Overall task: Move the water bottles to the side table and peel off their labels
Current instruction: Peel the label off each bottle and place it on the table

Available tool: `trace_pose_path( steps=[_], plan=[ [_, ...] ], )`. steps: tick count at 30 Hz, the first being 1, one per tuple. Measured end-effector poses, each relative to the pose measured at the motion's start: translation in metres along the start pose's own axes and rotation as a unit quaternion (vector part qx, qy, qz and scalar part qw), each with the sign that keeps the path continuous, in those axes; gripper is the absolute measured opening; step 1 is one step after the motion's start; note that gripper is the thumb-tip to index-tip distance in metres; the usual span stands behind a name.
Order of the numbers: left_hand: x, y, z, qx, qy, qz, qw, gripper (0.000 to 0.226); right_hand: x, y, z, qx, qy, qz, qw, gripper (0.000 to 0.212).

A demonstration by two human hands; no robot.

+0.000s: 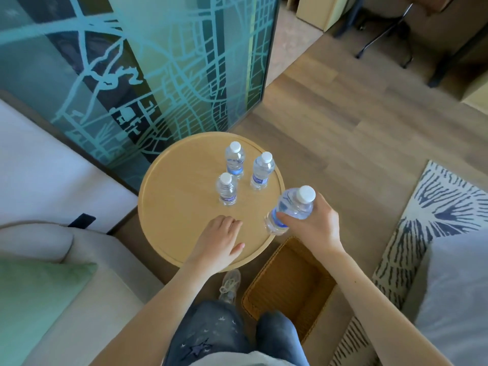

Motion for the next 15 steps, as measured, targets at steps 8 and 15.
trace_pose_path(
  steps=[8,15],
  plan=[
    [0.018,-0.051,0.052,-0.027,0.047,0.096,0.994,0.046,0.043,-0.122,-0.083,-0.005,-0.100,0.065,0.993,0.039],
    [0.005,-0.155,0.114,0.093,0.071,0.202,0.972,0.052,0.069,-0.222,-0.158,-0.110,-0.211,0.107,0.965,0.014]
  ],
)
Point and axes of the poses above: each hand's wrist, its own x-axis away from the middle knuckle, its own y-axis out of the palm, z = x × y, the point moved 4 cm from there along -x, towards the middle knuckle, and after that the axes turned 10 degrees about -y, right-handed, at the moved point
